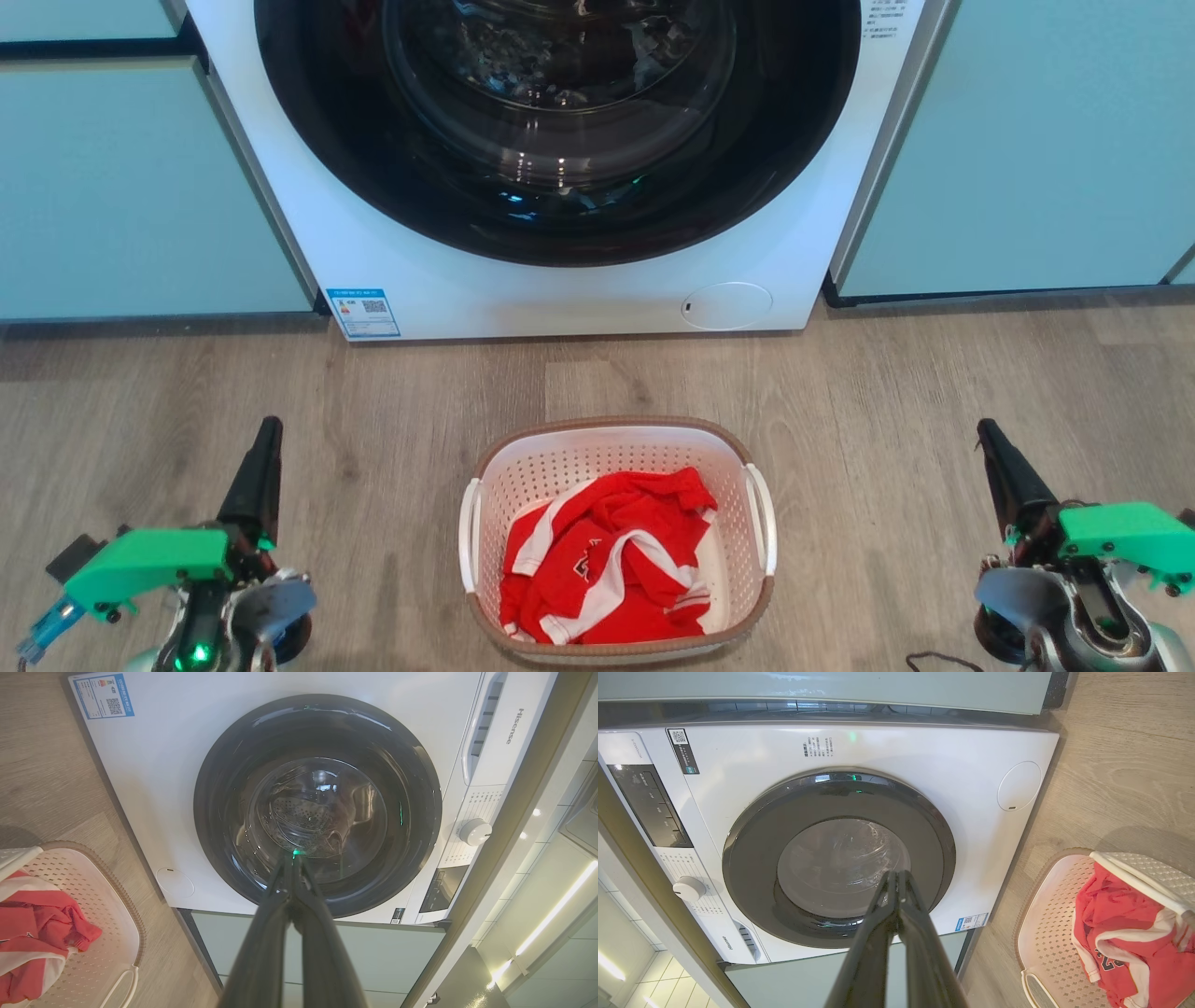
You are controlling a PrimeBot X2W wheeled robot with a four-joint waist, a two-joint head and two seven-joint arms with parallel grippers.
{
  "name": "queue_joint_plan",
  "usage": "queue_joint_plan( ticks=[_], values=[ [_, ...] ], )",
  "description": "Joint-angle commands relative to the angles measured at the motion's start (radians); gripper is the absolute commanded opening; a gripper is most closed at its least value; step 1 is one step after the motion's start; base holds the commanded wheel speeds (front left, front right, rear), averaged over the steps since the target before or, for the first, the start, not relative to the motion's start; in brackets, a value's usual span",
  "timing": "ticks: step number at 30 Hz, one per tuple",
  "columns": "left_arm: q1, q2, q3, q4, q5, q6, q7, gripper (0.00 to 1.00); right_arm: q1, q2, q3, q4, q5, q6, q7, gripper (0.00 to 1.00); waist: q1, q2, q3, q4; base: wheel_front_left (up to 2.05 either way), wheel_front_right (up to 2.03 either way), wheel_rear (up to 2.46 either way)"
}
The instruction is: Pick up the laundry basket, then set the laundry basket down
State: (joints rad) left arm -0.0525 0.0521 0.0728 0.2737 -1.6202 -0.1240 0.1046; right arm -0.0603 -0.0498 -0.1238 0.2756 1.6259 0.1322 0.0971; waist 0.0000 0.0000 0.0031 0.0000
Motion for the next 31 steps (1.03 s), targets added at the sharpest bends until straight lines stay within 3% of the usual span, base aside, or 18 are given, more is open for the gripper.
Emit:
queue_joint_plan(
  ticks=[1, 31],
  values=[
    [-0.055, 0.004, 0.034, -0.029, 0.005, -0.007, 0.003, 0.0, -0.047, -0.007, 0.018, -0.031, -0.011, -0.002, 0.009, 0.0, 0.0, 0.0, 0.0, 0.0, 0.0, 0.0, 0.0],
    [-0.055, 0.002, 0.037, -0.029, 0.008, -0.007, 0.005, 0.0, -0.047, -0.005, 0.015, -0.031, -0.013, -0.002, 0.012, 0.0, 0.0, 0.0, 0.0, 0.0, 0.0, 0.0, 0.0]
  ],
)
